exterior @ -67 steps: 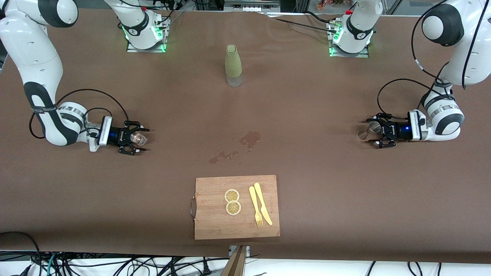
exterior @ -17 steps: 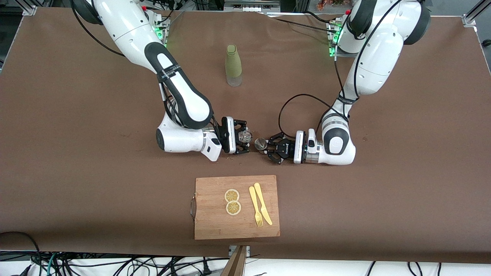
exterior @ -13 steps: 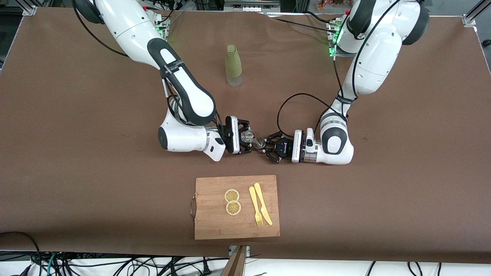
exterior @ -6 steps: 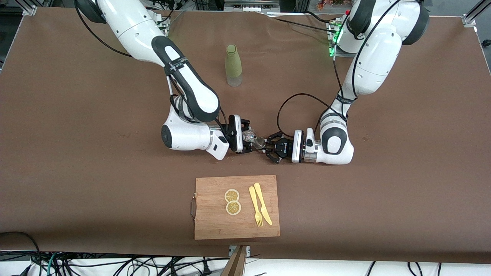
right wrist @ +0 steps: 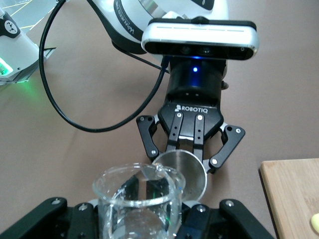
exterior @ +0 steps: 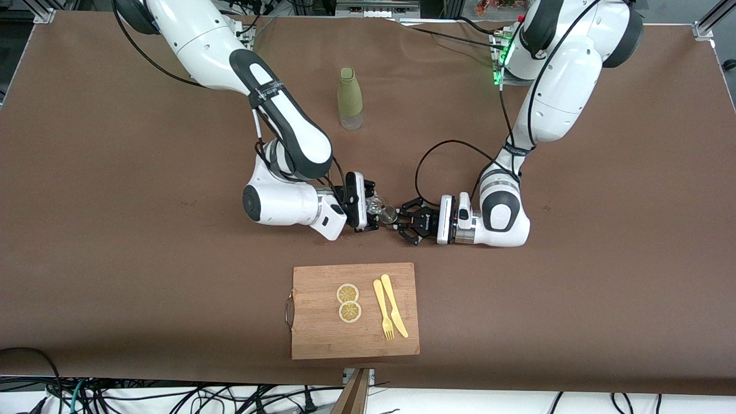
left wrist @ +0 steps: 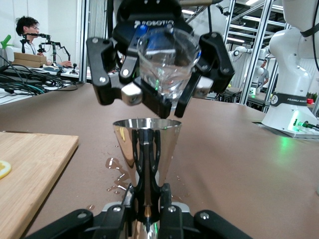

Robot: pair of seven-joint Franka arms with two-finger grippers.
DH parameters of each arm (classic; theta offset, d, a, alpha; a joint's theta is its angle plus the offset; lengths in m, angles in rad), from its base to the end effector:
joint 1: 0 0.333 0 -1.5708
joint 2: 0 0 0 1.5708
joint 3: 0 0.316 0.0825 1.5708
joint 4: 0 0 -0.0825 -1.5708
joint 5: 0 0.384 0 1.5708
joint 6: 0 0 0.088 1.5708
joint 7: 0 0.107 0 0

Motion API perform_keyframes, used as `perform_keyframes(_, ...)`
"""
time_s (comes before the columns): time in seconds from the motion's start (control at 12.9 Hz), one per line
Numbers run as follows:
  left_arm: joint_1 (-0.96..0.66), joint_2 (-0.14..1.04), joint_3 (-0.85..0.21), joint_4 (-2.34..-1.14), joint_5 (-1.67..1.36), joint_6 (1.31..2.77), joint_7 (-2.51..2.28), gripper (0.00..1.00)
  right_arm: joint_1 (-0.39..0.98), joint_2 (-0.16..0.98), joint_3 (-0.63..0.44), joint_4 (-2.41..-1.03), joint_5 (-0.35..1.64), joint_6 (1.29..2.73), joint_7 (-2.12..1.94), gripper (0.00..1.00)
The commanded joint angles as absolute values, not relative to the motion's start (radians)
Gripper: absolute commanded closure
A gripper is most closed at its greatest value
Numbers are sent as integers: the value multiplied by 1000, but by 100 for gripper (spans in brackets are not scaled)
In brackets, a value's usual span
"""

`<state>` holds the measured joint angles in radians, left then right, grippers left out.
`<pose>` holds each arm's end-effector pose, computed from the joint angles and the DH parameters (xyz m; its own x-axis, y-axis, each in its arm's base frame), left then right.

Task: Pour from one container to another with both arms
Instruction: 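Hold the beaker tilted with the right gripper, pouring into the jigger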

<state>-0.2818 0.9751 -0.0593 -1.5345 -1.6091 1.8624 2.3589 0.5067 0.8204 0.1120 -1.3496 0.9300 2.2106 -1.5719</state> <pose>0.6112 -0.2928 0.0945 0.1244 -0.1762 0.9765 -0.9861 0.0868 0.1413 0.6085 0.4415 0.2522 0.0763 0.6998 0.7102 0.9772 0.0892 -0.1928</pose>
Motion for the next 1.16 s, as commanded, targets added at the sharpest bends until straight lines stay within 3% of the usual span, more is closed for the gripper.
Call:
perform_keyframes(0.0, -291, 985, -63, -1509, -1629, 1894, 2361, 100, 522, 819, 104, -1331, 911, 2212, -1539, 100)
perform_keyframes(0.78, -291, 985, -64, -1509, -1629, 1896, 2361, 100, 496, 818, 106, -1327, 928, 2214, -1569, 100)
perform_keyframes(1.09, -291, 983, -64, -1509, -1629, 1893, 2364, 100, 485, 816, 106, -1336, 1121, 2207, -1702, 100)
